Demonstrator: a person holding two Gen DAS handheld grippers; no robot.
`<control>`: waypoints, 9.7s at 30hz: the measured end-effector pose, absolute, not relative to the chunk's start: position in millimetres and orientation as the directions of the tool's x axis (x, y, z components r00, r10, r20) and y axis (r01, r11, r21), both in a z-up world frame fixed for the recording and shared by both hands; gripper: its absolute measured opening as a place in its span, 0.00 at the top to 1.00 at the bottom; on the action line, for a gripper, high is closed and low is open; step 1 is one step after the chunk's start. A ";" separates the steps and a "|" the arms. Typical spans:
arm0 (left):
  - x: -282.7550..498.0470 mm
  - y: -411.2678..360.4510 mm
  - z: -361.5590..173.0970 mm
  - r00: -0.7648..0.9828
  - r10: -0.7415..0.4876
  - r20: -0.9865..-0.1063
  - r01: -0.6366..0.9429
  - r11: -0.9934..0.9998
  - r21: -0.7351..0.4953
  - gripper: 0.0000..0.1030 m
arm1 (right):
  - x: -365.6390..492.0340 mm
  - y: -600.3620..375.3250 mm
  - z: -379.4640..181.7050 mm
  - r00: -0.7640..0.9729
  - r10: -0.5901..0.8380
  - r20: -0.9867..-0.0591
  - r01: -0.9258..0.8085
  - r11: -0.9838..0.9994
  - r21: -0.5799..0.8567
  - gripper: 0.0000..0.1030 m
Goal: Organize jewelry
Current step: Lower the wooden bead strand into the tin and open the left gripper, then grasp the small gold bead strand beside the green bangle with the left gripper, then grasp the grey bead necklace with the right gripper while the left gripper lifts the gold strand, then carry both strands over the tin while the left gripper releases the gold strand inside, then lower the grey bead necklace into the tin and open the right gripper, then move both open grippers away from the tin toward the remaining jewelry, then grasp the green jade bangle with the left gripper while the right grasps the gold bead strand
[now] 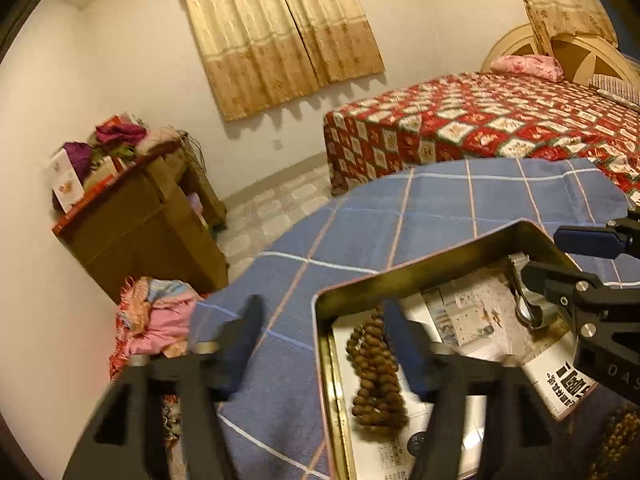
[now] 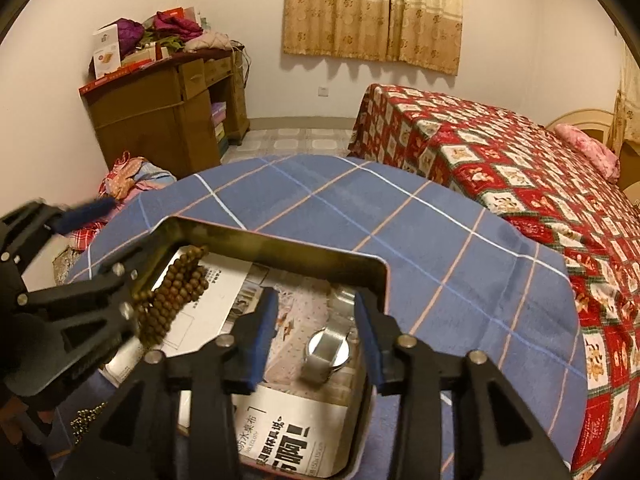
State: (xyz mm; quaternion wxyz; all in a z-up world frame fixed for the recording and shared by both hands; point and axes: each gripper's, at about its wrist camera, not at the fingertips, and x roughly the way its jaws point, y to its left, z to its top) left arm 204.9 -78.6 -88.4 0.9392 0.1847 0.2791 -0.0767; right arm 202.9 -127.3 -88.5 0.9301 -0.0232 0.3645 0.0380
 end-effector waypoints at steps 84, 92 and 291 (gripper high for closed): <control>52.0 -11.7 -59.2 0.829 -0.233 -0.508 0.322 0.942 0.093 0.91 | 55.6 -196.9 -118.1 0.757 -0.079 -0.649 0.120 0.993 0.019 0.42; 62.1 3.5 -72.8 0.825 -0.198 -0.529 0.282 0.956 0.083 0.91 | 51.6 -183.1 -124.5 0.742 -0.023 -0.670 0.059 0.998 0.031 0.42; 94.1 -36.3 -150.6 0.694 -0.127 -0.709 0.353 0.918 0.181 0.69 | 41.6 -182.4 -138.7 0.711 -0.012 -0.703 -0.027 0.999 -0.044 0.45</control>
